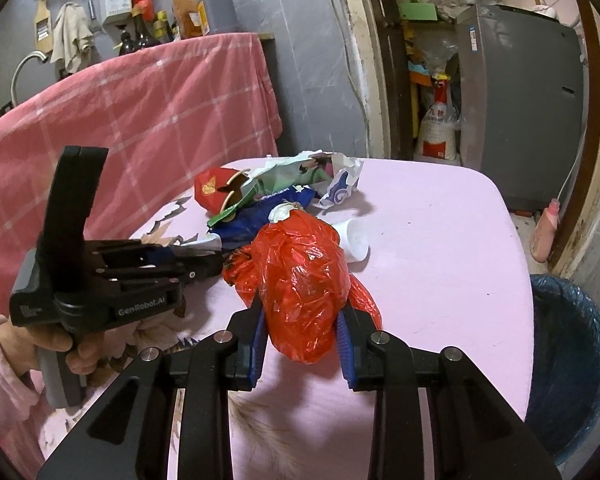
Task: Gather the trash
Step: 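Grasp the red plastic bag with the right tool while the left tool grasps the red lighter, then carry the bag and lighter over the blue bin while opening both tools to drop them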
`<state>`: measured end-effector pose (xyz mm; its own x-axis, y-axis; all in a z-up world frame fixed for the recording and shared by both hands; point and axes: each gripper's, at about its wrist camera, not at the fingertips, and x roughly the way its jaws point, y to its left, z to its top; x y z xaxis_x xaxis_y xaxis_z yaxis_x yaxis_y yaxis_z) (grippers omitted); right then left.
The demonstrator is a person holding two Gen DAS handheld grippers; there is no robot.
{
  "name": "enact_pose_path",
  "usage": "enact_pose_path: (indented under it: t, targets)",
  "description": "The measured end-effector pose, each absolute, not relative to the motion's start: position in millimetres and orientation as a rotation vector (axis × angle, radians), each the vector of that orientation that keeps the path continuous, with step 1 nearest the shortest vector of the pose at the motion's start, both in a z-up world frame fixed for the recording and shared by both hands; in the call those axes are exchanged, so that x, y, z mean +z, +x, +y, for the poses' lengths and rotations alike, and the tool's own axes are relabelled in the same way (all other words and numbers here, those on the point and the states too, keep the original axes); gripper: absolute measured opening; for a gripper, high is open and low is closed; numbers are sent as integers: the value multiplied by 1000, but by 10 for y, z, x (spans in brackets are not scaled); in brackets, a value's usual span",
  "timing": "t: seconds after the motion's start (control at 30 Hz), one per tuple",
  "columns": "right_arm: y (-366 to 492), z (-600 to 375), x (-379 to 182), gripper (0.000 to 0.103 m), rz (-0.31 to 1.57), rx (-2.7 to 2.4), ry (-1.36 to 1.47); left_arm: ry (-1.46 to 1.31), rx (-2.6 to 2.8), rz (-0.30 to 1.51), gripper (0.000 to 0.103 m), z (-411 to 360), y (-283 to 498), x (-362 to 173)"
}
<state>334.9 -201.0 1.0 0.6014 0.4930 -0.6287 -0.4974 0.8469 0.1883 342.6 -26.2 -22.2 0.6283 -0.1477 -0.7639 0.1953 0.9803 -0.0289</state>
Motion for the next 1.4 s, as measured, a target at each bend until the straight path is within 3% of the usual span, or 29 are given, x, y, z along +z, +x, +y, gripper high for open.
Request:
enact_pose_path:
  t: [0.43, 0.73, 1.4]
  targets:
    - [3227, -2113, 52, 27, 705, 581, 2, -56, -198, 890, 19, -226, 2845, -170]
    - [3052, -2225, 84, 27, 671, 571, -7, -89, -233, 811, 18, -473, 2401, -29]
    - [2792, -3426, 320, 27, 413, 269, 88, -121, -334, 542, 18, -1617, 2690, 227]
